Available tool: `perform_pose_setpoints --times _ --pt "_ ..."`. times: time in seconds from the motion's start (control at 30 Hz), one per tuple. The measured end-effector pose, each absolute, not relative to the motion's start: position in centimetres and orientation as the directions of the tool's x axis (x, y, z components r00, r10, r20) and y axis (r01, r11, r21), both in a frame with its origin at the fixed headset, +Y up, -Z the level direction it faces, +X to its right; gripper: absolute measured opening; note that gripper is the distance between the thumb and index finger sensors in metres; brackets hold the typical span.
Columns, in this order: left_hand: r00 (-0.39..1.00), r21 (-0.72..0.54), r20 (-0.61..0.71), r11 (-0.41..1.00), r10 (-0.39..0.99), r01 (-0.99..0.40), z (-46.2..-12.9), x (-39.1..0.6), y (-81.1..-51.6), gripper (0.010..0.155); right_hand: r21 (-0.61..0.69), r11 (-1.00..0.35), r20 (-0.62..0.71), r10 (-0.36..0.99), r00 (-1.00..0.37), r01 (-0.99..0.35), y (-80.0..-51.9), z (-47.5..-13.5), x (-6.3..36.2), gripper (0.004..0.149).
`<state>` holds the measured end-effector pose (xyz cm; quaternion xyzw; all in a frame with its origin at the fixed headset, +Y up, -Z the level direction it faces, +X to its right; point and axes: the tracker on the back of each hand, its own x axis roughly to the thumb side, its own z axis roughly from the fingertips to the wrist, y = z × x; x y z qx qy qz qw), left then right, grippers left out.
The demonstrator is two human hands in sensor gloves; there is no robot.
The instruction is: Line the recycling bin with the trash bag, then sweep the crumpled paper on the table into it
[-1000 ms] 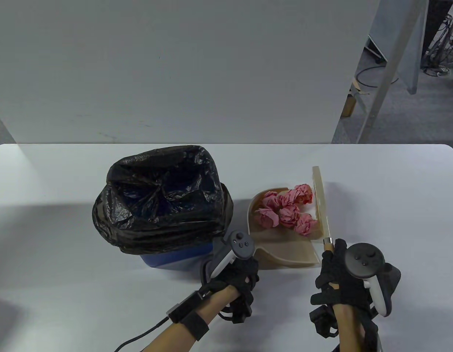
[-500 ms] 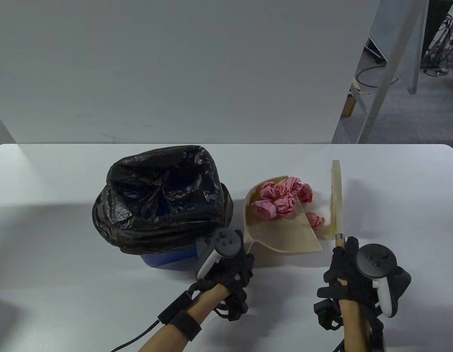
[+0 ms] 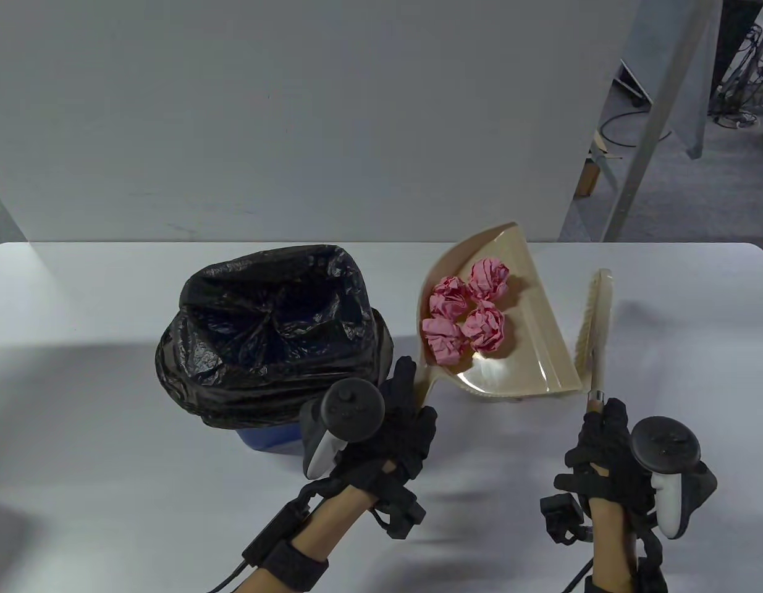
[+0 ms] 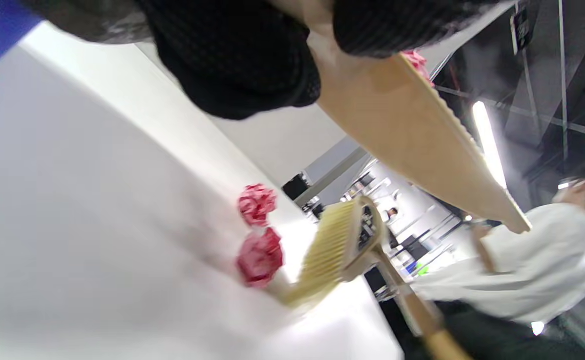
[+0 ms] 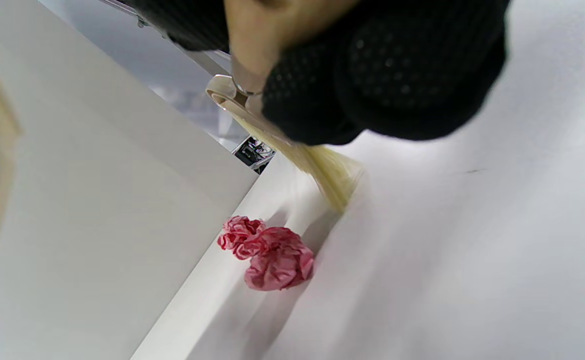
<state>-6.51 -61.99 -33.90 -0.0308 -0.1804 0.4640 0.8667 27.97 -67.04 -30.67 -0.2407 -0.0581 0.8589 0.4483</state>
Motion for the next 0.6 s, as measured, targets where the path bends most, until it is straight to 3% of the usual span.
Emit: perform_pose_setpoints --times 0.2,0.37,0.6 --pt "0.443 -0.216 0.259 0.499 0.858 -0.839 -32.2 -9.4 -57.4 0.079 -0.315 -0.585 -0.350 0.804 -0.481 -0.748 -67.1 -30.7 27.9 0.058" --pt "0.493 -0.081 0.257 0.527 0.831 -0.846 -31.4 -14.1 -54.1 0.079 -0.323 -0.573 -0.345 0.813 -0.470 -0.753 -67.3 -30.8 27.8 0.058" --pt "0.582 0.100 0.192 0.574 0.790 -0.812 -31.2 -21.4 -52.3 0.078 -0.325 -0.558 -0.338 0.823 -0.457 -0.764 -67.3 -30.8 27.7 0.057"
